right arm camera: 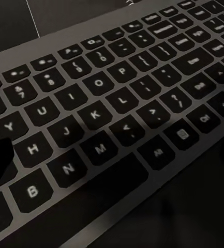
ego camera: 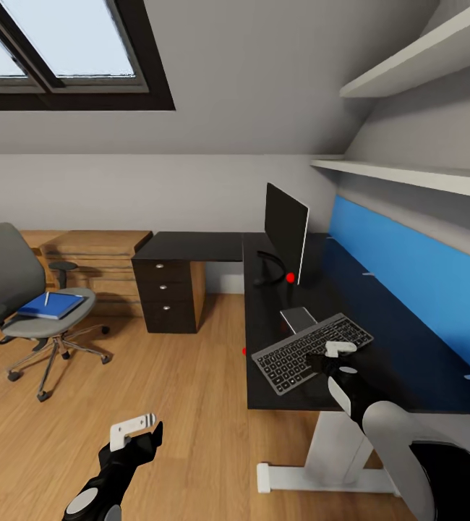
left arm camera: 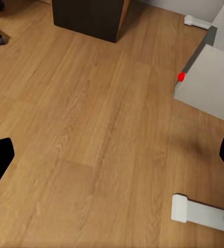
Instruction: In the bedroom, organize the workspace by keeping the computer under the desk, ensuring the monitor is on the desk, placing the keyboard on the desk next to the monitor, placing the mouse on the desk next to the keyboard, moving the folder from the swivel chair onto the desk next to the mouse, stacking the notebook on top of the folder with the pen on top of the notebook, and positioning the swivel chair next to the desk.
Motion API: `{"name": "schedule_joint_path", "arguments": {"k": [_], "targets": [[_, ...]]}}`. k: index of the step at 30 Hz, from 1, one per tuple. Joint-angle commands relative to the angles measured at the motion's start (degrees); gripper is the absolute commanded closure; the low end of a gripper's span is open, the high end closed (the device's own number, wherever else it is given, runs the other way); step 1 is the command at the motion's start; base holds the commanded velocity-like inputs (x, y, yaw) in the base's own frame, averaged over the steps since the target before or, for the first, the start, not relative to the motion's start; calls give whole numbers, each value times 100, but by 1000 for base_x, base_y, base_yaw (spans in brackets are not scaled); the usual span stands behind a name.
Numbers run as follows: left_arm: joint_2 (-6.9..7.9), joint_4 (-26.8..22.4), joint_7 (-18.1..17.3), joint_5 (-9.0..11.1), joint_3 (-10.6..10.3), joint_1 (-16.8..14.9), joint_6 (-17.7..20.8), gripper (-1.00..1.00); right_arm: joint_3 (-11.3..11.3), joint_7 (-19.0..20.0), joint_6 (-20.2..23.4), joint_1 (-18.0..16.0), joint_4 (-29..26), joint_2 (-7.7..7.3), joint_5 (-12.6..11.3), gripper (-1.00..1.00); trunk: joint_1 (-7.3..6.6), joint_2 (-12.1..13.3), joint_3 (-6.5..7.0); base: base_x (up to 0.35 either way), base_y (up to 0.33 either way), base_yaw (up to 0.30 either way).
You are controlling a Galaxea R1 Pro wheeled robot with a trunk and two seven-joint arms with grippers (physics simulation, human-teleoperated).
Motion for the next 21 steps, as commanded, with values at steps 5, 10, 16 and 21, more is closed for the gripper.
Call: {"name": "schedule_joint_path", "arguments": {"k": [5, 10, 16, 21], "targets": [[1, -9, 49, 61, -5, -1, 18, -100, -20, -9, 5, -2, -46, -3, 1, -100, 0, -3, -5, 0, 0, 0], [1, -6, 49, 61, -4, -1, 18, -100, -22, -12, 44, -1, -321, -19, 5, -100, 0, -3, -5, 131, 0, 0], [1, -1, 49, 61, -4, -1, 18, -100, -23, -12, 405, 47, -840, -24, 5, -100, 0, -3, -5, 274, 0, 0], [1, 0, 49, 61, -4, -1, 18, -100, -27, -12, 710, 228, -1252, -25, 5, -100, 0, -3, -5, 295, 0, 0]]}}
